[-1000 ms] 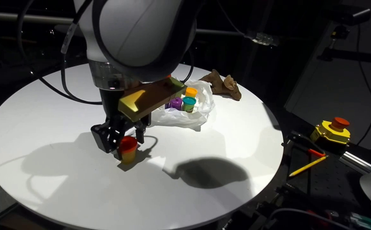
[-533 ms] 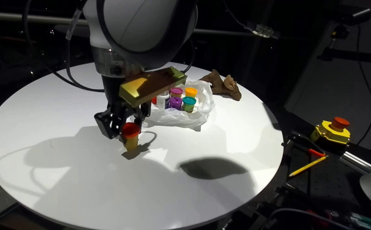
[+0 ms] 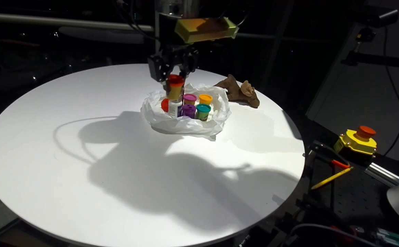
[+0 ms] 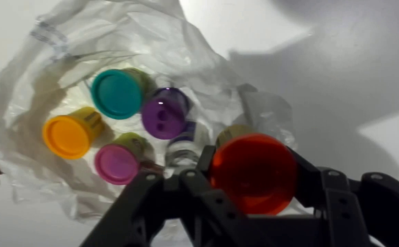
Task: Put the things on the table into the plastic bag
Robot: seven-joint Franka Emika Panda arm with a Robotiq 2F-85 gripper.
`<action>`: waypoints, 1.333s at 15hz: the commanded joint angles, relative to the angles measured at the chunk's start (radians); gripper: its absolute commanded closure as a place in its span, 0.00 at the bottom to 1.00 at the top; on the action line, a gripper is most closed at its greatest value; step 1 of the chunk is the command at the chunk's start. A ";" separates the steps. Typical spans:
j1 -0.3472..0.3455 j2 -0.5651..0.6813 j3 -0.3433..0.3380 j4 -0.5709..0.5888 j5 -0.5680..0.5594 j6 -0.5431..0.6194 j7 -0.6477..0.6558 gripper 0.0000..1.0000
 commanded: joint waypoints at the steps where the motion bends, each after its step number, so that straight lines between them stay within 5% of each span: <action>1: -0.124 -0.134 -0.017 -0.157 -0.004 0.027 -0.049 0.75; 9: -0.327 -0.105 -0.011 -0.202 0.123 0.030 -0.202 0.75; 15: -0.338 -0.076 0.029 -0.229 0.240 0.167 -0.261 0.75; 20: -0.319 -0.006 0.046 -0.221 0.234 0.237 -0.244 0.75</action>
